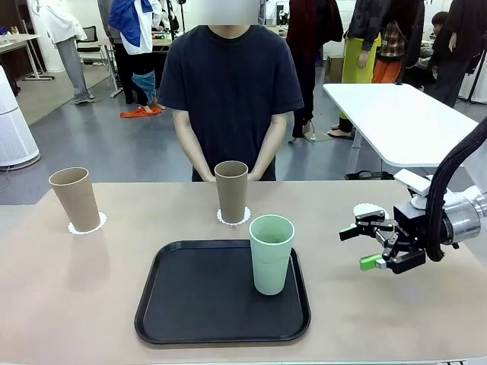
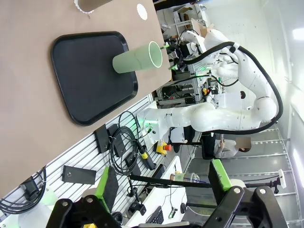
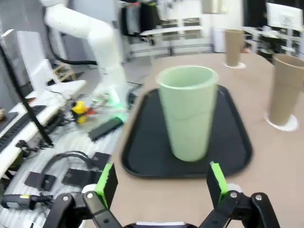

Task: Place coasters on the table and set cups on them.
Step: Take one Reusable plastic cup from the Flat Tray and place it on a coaster set by the human.

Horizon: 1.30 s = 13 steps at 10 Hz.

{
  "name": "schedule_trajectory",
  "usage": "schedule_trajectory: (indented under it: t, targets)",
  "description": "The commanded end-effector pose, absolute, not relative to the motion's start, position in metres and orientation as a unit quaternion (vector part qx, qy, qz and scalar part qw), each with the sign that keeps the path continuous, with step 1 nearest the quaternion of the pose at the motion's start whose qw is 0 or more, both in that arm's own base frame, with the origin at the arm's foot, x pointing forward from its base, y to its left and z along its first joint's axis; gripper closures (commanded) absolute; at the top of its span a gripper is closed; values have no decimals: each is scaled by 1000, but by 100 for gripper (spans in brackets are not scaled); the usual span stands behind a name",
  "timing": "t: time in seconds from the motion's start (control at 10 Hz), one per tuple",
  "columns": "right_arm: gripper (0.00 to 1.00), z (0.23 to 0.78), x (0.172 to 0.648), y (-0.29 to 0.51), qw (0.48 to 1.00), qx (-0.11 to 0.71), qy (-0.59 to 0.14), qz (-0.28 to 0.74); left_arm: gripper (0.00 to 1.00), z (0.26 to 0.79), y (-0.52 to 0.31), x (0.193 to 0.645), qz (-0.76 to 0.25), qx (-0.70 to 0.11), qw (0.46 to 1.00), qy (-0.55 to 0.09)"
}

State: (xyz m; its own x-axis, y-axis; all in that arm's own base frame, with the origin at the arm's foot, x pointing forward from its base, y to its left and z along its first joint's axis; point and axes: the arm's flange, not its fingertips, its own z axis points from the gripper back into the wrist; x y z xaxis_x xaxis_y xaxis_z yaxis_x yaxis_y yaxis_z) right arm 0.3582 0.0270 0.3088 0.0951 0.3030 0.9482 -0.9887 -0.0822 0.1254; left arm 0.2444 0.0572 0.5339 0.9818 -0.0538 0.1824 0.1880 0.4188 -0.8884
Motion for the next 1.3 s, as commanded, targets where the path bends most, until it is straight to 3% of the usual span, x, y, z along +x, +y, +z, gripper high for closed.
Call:
schedule_trajectory:
  t: [0.0, 0.2, 0.7, 1.0, 1.1, 1.2]
  targets:
    - [0, 293, 347, 50, 648, 337, -409, 547, 0, 536, 55, 244, -63, -537, 839, -64]
    - [0, 279, 353, 76, 670, 282, -424, 540, 0, 536, 55, 244, -63, -537, 839, -64]
    - [0, 263, 340, 116, 612, 420, -364, 563, 0, 536, 55, 244, -63, -537, 839, -64]
    - [0, 271, 334, 119, 601, 431, -364, 567, 0, 536, 55, 244, -63, -537, 839, -64]
    - [0, 271, 331, 118, 629, 397, -374, 553, 0, 536, 55, 244, -63, -537, 839, -64]
    - [0, 261, 369, 133, 594, 431, -369, 571, 0, 536, 55, 244, -63, -537, 839, -64]
